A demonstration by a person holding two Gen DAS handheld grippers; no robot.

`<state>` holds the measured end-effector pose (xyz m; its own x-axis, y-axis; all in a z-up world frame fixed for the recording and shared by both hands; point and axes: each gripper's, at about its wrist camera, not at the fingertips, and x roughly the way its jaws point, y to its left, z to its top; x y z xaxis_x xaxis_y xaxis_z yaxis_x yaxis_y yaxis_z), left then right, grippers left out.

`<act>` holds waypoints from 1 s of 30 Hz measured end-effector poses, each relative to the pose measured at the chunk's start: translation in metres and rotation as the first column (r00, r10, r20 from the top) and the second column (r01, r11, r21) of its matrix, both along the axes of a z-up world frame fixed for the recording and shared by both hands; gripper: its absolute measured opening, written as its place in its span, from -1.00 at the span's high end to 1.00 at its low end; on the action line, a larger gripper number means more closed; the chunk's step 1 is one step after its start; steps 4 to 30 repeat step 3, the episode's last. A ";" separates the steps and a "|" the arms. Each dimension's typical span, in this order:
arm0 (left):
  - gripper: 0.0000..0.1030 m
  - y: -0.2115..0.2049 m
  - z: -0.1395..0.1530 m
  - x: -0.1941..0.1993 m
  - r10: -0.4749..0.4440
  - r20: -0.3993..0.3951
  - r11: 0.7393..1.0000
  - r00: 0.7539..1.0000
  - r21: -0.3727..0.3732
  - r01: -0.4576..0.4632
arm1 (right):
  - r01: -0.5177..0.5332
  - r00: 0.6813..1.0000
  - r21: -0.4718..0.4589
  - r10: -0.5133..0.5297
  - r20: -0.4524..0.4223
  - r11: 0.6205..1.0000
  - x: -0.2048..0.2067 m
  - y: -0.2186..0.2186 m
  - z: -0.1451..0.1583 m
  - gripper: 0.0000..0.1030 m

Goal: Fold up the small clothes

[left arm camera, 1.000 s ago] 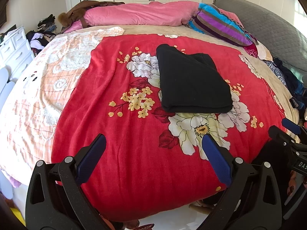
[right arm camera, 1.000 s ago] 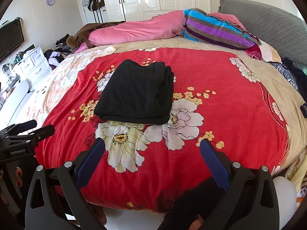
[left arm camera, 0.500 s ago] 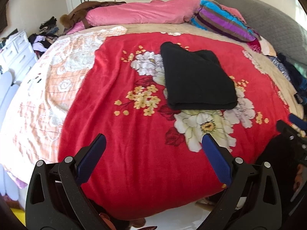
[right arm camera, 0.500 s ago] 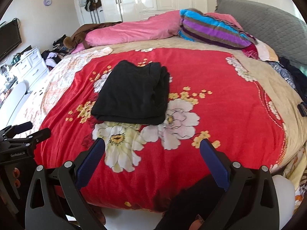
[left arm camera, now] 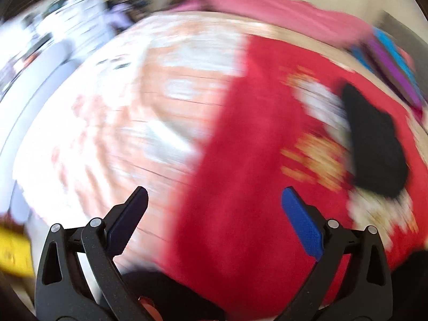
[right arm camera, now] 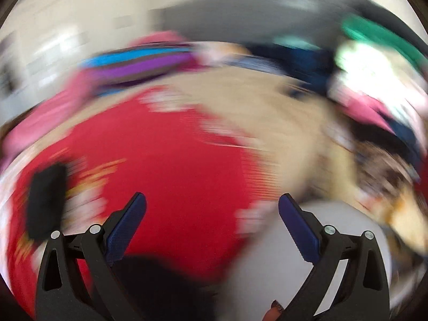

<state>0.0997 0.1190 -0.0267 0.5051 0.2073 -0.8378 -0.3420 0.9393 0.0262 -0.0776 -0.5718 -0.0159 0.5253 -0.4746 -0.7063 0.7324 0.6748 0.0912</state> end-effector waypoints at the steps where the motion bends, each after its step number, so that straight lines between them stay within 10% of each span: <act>1: -0.82 0.026 -0.003 0.006 0.064 -0.003 0.997 0.998 0.031 -0.064 | 0.092 0.995 0.005 -0.092 -0.029 0.996 -0.012 -0.025 -0.014 -0.91; 3: -0.82 0.096 -0.014 0.022 0.204 -0.013 0.975 0.979 0.093 -0.202 | 0.298 0.945 -0.013 -0.297 -0.135 0.954 -0.043 -0.080 -0.051 -0.91; 30: -0.82 0.096 -0.014 0.022 0.204 -0.013 0.975 0.979 0.093 -0.202 | 0.298 0.945 -0.013 -0.297 -0.135 0.954 -0.043 -0.080 -0.051 -0.91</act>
